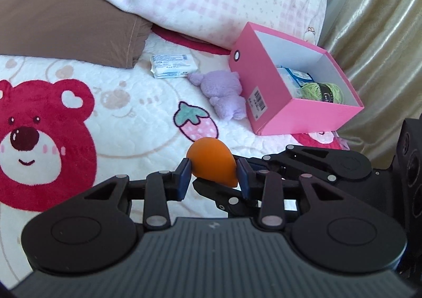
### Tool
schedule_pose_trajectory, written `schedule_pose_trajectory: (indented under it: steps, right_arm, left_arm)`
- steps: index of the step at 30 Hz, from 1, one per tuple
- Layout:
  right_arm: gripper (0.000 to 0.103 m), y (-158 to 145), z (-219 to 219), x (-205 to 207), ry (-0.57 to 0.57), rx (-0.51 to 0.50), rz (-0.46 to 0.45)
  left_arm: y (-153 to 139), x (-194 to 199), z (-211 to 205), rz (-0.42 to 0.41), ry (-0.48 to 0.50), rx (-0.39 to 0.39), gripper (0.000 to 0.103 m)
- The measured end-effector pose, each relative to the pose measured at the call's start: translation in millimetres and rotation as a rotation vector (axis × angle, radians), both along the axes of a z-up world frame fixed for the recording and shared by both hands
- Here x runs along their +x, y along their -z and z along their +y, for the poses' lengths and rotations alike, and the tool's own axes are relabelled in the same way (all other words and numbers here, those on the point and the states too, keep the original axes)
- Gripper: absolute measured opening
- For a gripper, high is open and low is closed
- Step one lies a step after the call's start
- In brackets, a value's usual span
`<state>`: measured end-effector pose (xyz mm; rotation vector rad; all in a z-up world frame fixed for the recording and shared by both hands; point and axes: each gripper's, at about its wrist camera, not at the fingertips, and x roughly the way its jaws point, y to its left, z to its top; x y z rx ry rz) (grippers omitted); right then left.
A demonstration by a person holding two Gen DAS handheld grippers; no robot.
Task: Organize objects
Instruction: 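Carry the sponge with the left gripper over the pink box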
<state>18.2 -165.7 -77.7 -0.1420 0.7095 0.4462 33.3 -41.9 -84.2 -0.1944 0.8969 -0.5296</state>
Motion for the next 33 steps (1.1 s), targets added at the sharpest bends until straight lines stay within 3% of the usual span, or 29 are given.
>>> schedule_pose_trajectory:
  steps: [9, 14, 19, 28, 33]
  right_arm:
    - [0.035, -40, -39, -20, 0.063, -0.009, -0.035]
    - [0.035, -72, -57, -38, 0.079, -0.059, -0.124]
    - [0.035, -117, -80, -44, 0.079, -0.115, -0.231]
    - [0.035, -141, -117, 9, 0.152, -0.127, -0.222]
    - [0.035, -137, -158, 73, 0.204, -0.029, -0.11]
  left_arm:
    - [-41, -17, -44, -0.038, 0.034, -0.021, 0.035]
    - [-77, -11, -58, 0.008, 0.09, -0.094, 0.036]
    - [-121, -1, -75, -0.004, 0.149, -0.167, 0.036]
    - [-143, 55, -126, -0.01, 0.157, -0.144, 0.036]
    - [-129, 107, -156, 0.01, 0.126, -0.145, 0.036]
